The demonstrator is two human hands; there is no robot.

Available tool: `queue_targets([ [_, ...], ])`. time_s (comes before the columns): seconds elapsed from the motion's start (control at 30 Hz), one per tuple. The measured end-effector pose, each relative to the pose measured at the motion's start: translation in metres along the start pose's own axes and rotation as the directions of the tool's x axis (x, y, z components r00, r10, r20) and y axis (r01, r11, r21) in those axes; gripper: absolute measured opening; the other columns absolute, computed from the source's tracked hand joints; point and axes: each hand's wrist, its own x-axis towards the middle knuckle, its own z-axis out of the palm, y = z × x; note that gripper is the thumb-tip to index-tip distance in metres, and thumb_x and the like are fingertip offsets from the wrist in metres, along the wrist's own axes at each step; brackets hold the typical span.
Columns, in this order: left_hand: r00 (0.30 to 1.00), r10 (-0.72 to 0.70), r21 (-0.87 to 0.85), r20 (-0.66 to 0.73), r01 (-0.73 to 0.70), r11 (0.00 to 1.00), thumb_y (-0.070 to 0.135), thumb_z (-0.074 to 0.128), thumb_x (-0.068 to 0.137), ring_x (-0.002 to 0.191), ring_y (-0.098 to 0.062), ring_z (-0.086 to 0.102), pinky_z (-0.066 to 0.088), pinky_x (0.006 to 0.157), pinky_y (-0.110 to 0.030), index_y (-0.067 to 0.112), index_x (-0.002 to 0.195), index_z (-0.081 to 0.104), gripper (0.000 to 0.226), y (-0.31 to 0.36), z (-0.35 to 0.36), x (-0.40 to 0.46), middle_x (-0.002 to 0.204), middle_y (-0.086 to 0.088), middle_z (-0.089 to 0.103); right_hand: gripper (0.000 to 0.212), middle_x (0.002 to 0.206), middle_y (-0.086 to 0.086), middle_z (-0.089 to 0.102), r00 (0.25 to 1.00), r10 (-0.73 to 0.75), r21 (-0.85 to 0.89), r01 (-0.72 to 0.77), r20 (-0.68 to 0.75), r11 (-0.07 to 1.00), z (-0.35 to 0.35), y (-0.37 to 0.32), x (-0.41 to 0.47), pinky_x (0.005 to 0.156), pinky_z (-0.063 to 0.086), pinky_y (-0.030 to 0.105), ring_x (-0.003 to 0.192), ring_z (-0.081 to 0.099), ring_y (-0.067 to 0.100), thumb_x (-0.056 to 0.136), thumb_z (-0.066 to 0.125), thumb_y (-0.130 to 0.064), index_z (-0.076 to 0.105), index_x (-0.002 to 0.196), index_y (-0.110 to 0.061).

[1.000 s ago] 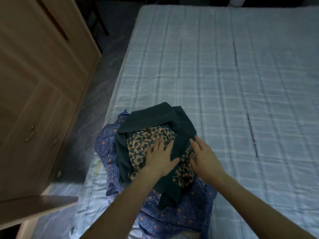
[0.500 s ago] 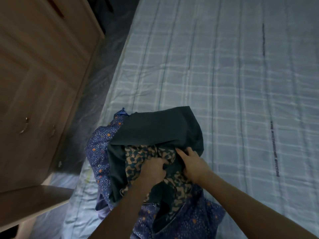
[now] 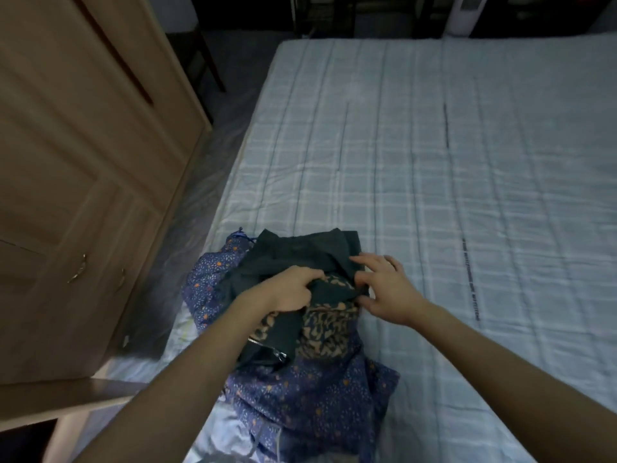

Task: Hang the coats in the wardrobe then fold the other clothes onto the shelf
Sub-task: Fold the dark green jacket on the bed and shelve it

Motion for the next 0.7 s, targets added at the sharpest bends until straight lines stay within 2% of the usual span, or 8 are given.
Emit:
queue_targets([
  [0.07,0.997,0.082,0.115,0.011,-0.083,0.99,-0.008,0.044,0.078,0.09,-0.017,0.056,0.042,0.068,-0.027,0.035,0.078,0.05,0.044,0.037,-0.016,-0.014,0.09,0.009,0.059,0.013,0.135,0.001,0.055,1.0,0.02,0.033,-0.019,-0.024,0.999,-0.034,-0.007,-0.023,0.11,0.025,0.041,0.13,0.044,0.019,0.079,0.066,-0.028,0.056,0.081,-0.022],
  [0.13,0.987,0.162,0.18,-0.014,-0.157,0.971,-0.007,0.043,0.075,0.085,-0.019,0.056,0.042,0.064,-0.03,0.036,0.074,0.051,0.044,0.072,-0.029,-0.026,0.085,0.008,0.057,0.014,0.095,0.0,0.067,0.995,0.079,0.107,-0.071,-0.066,0.992,-0.07,-0.021,-0.051,0.094,0.041,0.037,0.092,0.061,0.02,0.079,0.064,-0.022,0.051,0.073,-0.024],
  [0.23,0.946,0.273,0.293,-0.172,-0.216,0.931,-0.005,0.043,0.071,0.093,-0.02,0.06,0.052,0.076,-0.041,0.036,0.085,0.062,0.047,0.124,-0.043,-0.041,0.095,0.004,0.066,0.038,0.059,-0.008,0.051,0.949,0.213,0.219,-0.162,-0.234,0.962,-0.11,-0.034,-0.094,0.058,0.039,0.028,0.057,0.049,0.008,0.08,0.06,-0.009,0.037,0.062,-0.032],
  [0.37,0.801,0.526,0.49,-0.285,-0.349,0.799,0.005,0.044,0.069,0.101,-0.018,0.061,0.053,0.08,-0.043,0.039,0.102,0.067,0.053,0.184,-0.052,-0.06,0.102,0.008,0.07,0.032,0.06,-0.003,0.047,0.863,0.331,0.259,-0.243,-0.382,0.935,-0.136,-0.033,-0.145,0.052,0.034,0.033,0.057,0.047,0.014,0.087,0.058,-0.015,0.035,0.068,-0.025],
  [0.47,0.676,0.656,0.592,-0.335,-0.39,0.705,0.013,0.042,0.072,0.106,-0.02,0.059,0.051,0.084,-0.045,0.037,0.109,0.066,0.049,0.211,-0.054,-0.071,0.109,0.007,0.068,0.033,0.061,-0.002,0.046,0.819,0.361,0.316,-0.233,-0.446,0.92,-0.147,-0.035,-0.174,0.052,0.032,0.026,0.056,0.042,0.011,0.087,0.063,-0.018,0.035,0.071,-0.023],
  [0.57,0.562,0.684,0.576,-0.466,-0.394,0.716,0.008,0.047,0.082,0.106,-0.02,0.058,0.05,0.085,-0.042,0.03,0.113,0.063,0.041,0.229,-0.059,-0.082,0.112,0.005,0.066,0.03,0.062,-0.005,0.048,0.832,0.283,0.248,-0.181,-0.477,0.952,-0.154,-0.038,-0.201,0.057,0.038,0.027,0.058,0.045,0.012,0.087,0.066,-0.021,0.038,0.075,-0.024],
  [0.63,0.553,0.607,0.446,-0.571,-0.413,0.794,0.004,0.045,0.084,0.098,-0.019,0.058,0.047,0.076,-0.034,0.027,0.109,0.062,0.038,0.236,-0.059,-0.09,0.103,0.002,0.065,0.03,0.065,-0.007,0.047,0.846,0.222,0.143,-0.174,-0.485,0.974,-0.155,-0.039,-0.215,0.059,0.041,0.034,0.062,0.048,0.013,0.088,0.063,-0.02,0.036,0.074,-0.024],
  [0.7,0.622,0.479,0.234,-0.619,-0.437,0.869,0.001,0.04,0.089,0.092,-0.018,0.054,0.039,0.068,-0.028,0.02,0.103,0.061,0.032,0.244,-0.06,-0.093,0.097,0.0,0.06,0.034,0.072,-0.008,0.044,0.842,0.204,0.112,-0.171,-0.5,0.979,-0.154,-0.037,-0.227,0.062,0.041,0.032,0.068,0.047,0.01,0.087,0.061,-0.015,0.033,0.07,-0.026],
])
